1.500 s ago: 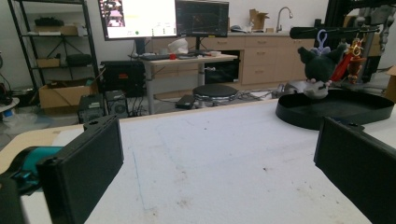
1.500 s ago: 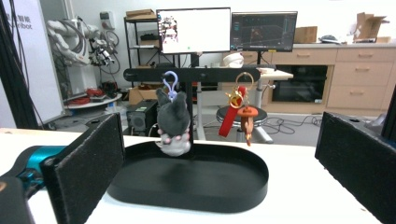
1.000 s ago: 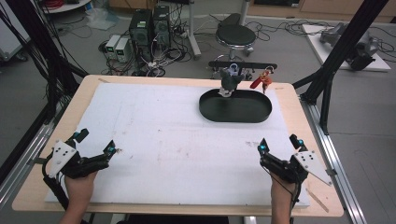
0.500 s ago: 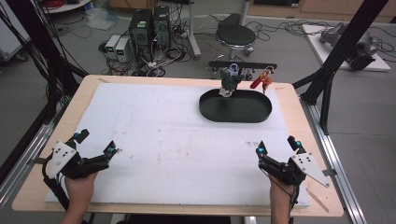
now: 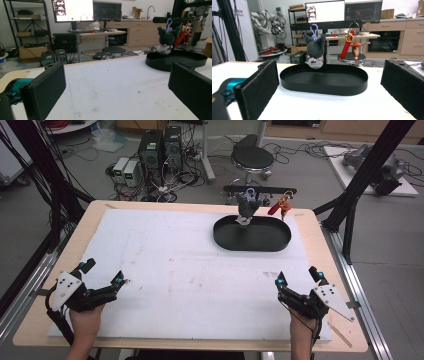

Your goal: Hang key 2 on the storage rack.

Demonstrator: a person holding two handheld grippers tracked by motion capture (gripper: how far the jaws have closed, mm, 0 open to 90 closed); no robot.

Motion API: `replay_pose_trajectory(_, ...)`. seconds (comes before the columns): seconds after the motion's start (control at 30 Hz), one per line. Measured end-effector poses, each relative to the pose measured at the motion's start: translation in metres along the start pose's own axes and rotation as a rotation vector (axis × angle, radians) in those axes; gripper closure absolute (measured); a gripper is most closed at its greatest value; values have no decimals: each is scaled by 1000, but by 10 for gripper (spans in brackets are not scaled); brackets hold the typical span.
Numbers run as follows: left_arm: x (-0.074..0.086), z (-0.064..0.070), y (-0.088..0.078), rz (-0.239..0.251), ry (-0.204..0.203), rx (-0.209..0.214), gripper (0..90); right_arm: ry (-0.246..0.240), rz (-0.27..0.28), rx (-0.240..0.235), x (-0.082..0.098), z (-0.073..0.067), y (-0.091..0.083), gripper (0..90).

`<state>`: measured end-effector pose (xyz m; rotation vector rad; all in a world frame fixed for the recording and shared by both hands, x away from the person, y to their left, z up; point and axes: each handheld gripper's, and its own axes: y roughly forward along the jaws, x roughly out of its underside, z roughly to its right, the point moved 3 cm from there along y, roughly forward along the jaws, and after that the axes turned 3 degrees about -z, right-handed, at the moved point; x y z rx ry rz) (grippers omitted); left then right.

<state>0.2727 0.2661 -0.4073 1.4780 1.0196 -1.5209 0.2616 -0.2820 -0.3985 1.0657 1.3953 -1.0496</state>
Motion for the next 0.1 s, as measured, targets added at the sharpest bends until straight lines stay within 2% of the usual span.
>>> replay_pose_trajectory(0.1, -1, 0, 0, 7, -4, -5, 18, 2, 1, -6, 0, -2, -1, 7)
